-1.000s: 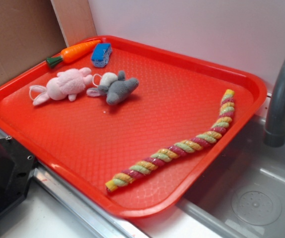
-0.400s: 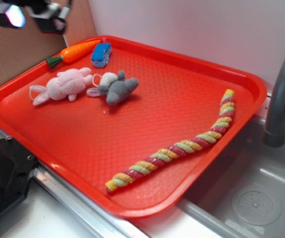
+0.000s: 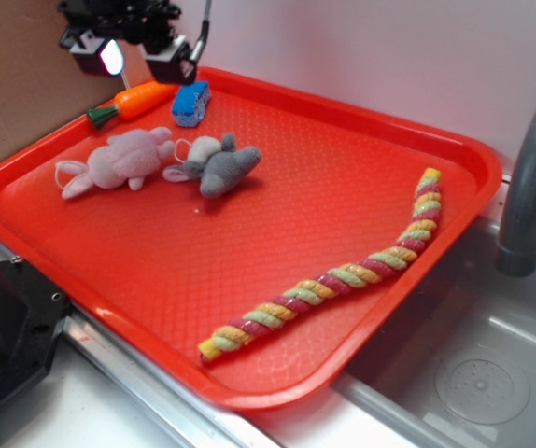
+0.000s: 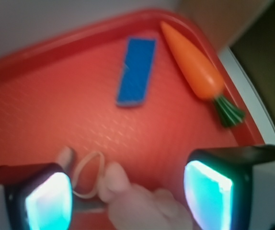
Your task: Grab the blue sponge.
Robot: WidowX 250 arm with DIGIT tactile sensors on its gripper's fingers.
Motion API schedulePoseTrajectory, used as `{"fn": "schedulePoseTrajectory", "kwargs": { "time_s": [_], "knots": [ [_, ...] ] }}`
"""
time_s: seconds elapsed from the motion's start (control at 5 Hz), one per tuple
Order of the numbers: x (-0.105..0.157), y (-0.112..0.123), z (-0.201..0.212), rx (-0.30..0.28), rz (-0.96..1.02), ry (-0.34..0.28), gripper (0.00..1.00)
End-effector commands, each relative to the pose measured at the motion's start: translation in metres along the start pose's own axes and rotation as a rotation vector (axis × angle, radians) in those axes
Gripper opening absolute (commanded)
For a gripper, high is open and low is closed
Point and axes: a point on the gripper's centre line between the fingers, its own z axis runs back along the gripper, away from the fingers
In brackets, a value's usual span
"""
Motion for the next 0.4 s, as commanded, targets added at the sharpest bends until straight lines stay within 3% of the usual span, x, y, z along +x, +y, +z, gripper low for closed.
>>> {"fn": "schedulePoseTrajectory", "kwargs": {
  "time_s": [0.0,0.2],
  "knots": [
    [0.013,0.000,0.014,-0.015,0.003,-0.054,1.00],
    [0.027,0.024,-0.031,-0.007,0.071,0.003,1.00]
  ]
}}
